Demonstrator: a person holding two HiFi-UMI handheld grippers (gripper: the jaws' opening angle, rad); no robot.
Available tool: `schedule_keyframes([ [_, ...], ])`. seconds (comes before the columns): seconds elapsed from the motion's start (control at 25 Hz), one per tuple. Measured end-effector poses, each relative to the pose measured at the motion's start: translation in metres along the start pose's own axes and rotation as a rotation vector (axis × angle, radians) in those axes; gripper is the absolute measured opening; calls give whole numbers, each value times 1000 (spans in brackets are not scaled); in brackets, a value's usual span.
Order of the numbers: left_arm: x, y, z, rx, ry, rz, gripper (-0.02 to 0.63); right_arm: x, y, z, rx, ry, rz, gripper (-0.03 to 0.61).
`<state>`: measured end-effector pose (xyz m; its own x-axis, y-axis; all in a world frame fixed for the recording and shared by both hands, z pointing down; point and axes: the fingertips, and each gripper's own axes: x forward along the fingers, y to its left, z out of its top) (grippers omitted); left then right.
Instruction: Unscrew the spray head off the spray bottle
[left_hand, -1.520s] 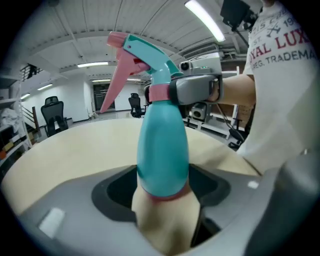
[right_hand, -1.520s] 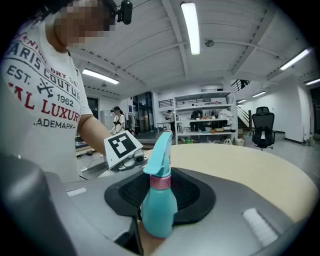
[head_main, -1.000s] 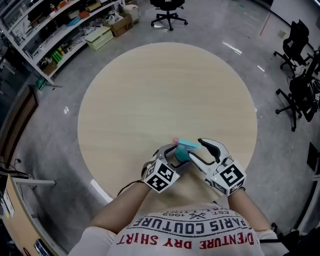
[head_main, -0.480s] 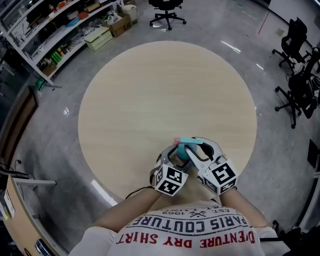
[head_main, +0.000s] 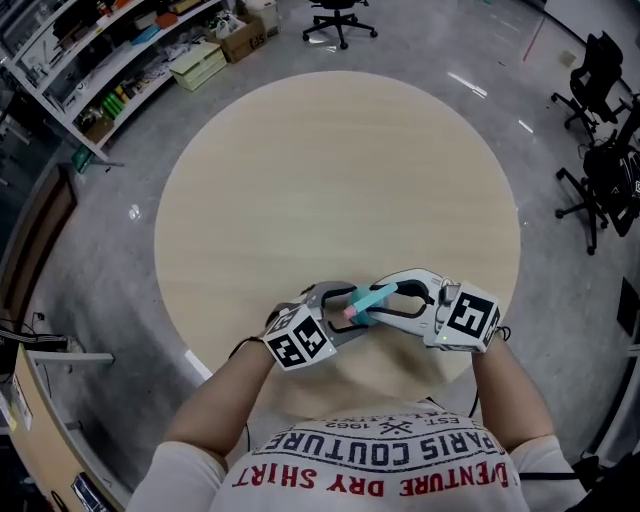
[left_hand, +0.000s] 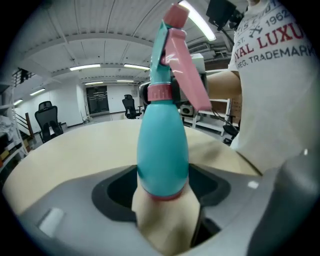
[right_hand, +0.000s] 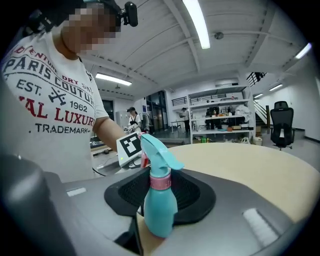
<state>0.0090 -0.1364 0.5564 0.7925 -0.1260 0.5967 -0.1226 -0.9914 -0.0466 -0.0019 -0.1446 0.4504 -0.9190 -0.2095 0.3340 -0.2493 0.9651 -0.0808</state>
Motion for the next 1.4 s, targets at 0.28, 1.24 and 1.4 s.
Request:
schedule_keyframes([
  [0.28,-1,-1,0,-27,-12,34,319,-2,-2,2,82,-98,-39,138],
  [1.24,-1,0,-2,-194,-18,253,319,-2,-7,4,66,-110,-396,129],
  [1.4,-7,1,-5,-146,-19,198,319,-5,-6,14,90,-120,-327,129],
])
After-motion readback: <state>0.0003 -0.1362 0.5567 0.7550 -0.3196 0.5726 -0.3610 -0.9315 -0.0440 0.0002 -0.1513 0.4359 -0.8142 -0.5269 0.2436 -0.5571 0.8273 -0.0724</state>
